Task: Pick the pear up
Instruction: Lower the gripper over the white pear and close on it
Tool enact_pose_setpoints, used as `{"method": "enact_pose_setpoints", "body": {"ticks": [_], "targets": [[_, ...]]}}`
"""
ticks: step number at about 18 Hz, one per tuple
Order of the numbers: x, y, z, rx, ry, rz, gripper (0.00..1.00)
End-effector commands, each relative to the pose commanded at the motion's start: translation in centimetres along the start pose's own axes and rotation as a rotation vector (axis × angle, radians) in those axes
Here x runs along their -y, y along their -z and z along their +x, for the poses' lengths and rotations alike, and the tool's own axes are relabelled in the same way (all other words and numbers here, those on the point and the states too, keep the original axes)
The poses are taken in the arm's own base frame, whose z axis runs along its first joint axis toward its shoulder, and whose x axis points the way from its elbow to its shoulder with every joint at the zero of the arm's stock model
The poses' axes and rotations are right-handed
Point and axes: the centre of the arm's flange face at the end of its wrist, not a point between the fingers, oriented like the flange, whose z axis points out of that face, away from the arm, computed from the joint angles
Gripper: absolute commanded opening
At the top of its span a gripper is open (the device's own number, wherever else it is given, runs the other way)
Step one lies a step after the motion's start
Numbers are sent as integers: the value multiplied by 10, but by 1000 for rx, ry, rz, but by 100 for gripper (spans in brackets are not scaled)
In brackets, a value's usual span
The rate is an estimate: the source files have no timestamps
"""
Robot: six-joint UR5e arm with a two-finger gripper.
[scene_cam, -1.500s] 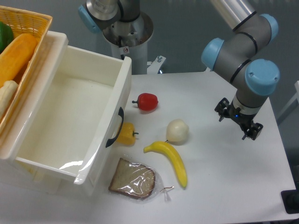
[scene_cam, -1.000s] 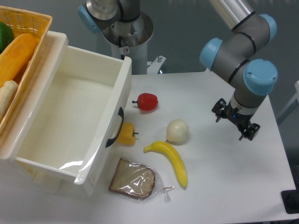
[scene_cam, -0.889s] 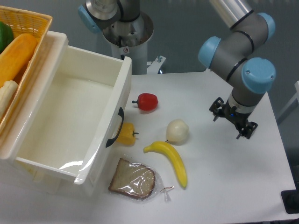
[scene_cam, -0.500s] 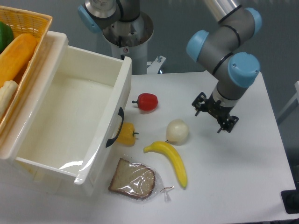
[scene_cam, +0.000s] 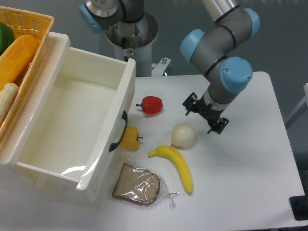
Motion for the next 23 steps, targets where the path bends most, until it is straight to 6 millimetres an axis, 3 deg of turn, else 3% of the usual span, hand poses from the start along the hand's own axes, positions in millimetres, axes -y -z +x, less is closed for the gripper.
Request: {"method": "enact_pose_setpoints", "body": {"ticks": [7, 19, 23], "targets": [[9, -14, -6, -14, -11, -9, 100], [25, -60, -10, -35, -22, -136, 99], [25, -63, -11, -37, -22, -136, 81]]}}
